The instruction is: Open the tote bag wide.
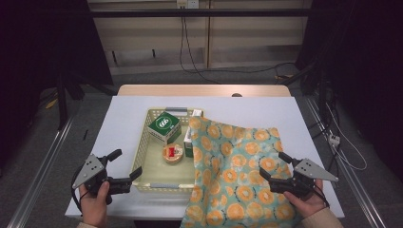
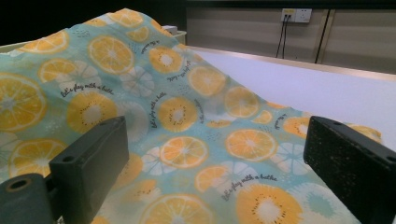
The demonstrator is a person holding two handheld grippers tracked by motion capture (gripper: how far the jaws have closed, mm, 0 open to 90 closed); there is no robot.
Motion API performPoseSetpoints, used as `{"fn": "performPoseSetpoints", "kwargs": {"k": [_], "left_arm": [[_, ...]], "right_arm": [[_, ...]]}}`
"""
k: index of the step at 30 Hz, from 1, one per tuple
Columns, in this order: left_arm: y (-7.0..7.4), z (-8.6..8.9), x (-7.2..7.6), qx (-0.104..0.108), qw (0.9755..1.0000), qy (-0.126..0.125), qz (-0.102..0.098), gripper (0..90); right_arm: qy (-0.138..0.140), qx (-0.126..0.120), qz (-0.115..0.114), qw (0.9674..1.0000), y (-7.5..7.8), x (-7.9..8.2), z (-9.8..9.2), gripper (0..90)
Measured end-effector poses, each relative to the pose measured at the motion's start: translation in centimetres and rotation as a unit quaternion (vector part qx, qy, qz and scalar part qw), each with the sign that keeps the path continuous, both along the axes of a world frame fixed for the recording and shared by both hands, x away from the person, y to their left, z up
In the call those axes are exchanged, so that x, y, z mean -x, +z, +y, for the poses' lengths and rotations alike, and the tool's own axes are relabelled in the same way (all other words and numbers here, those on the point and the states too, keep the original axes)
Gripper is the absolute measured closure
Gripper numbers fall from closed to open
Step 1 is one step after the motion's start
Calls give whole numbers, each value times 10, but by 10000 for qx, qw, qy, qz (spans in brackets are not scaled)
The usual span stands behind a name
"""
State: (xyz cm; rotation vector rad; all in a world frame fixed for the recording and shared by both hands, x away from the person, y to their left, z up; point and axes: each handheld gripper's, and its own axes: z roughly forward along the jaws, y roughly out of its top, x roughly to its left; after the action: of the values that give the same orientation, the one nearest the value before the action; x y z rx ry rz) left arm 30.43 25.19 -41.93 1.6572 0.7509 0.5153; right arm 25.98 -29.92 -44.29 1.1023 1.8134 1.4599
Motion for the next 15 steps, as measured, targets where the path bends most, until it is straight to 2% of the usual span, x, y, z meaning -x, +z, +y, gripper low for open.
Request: {"fn": "performPoseSetpoints", "kwargs": {"k": [11,14,15], "left_arm": [[-1,-2,-1,-38,10000,-63,-22,20],[-2,-2,-1,-14,10000,-60,-34,21],[-2,-2,-1,68,10000,-57,-18,21]], "right_arm": [[38,12,61,10000,1,-1,-3,71],[207,12,78,9998,1,-3,-3,33],[222,76,102,9997,1,-3,-3,33]]}}
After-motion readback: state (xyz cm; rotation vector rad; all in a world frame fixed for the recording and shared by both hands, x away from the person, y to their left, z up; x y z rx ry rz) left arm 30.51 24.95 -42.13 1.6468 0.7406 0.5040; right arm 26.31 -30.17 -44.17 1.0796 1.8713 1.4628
